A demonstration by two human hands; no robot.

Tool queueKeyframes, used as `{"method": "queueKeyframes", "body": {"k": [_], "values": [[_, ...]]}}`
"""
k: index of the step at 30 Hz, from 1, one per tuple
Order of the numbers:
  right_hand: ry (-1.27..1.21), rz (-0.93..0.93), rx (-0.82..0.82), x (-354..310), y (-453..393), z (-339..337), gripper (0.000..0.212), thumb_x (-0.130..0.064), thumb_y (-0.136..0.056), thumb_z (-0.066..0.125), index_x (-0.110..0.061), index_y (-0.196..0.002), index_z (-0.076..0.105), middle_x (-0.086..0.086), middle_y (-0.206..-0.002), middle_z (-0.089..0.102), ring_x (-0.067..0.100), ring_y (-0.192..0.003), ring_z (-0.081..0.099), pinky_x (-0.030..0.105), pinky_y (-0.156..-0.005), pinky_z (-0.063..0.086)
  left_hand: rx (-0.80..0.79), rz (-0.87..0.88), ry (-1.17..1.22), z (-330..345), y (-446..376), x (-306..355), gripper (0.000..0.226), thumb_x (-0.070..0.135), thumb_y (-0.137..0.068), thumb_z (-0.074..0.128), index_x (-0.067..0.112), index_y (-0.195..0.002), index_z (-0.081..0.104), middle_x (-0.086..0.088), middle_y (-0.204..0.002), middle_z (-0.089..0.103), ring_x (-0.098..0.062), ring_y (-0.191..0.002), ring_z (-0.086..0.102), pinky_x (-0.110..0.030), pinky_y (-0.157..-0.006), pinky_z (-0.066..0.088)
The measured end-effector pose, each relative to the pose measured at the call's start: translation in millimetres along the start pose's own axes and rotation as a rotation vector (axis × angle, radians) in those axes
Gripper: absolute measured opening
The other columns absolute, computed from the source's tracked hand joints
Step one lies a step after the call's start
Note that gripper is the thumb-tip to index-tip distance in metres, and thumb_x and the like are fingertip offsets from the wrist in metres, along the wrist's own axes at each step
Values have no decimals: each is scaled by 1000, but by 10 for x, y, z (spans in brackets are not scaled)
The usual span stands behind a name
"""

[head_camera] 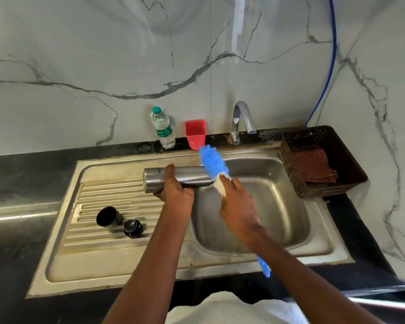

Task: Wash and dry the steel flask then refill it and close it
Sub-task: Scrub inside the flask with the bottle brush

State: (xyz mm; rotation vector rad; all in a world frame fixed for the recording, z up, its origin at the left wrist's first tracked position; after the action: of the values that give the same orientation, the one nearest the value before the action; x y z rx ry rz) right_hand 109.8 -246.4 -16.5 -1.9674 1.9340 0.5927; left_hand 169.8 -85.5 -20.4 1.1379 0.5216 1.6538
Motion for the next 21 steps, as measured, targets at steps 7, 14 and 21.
{"method": "queueKeyframes", "body": {"k": [7,14,21], "values": [[172,-74,-97,-6,356,-190,75,-9,-93,56,-29,-159,26,-3,-153,36,36,-97,69,48,-84,57,-112,129,-104,-15,-39,140,68,8,-78,88,28,-132,51,-6,-130,69,-34,-114,69,-65,-84,56],[126,88,-143,213,-266,-373,56,-19,-94,54,-38,-146,51,-2,-138,60,32,-118,63,43,-96,52,-367,78,-365,-176,-52,161,61,16,-88,80,26,-142,52,-11,-132,68,-34,-120,65,-78,-88,50],[-1096,581,-639,825,-493,-179,51,0,-101,42,-22,-144,57,12,-90,63,8,-43,38,17,-36,28,-431,-96,-178,-219,-84,357,67,23,-85,81,11,-144,51,-26,-140,62,-50,-129,57,-83,-87,47]]}}
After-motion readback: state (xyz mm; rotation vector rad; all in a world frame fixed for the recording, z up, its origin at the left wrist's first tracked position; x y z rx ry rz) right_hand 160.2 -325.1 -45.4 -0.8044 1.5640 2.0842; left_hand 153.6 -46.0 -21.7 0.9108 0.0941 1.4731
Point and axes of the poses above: each hand's wrist, its own y-axis away from the middle knuckle, its own z-axis out of the palm, x = y × z, the point moved 2 cm from there along -y, towards the middle knuckle
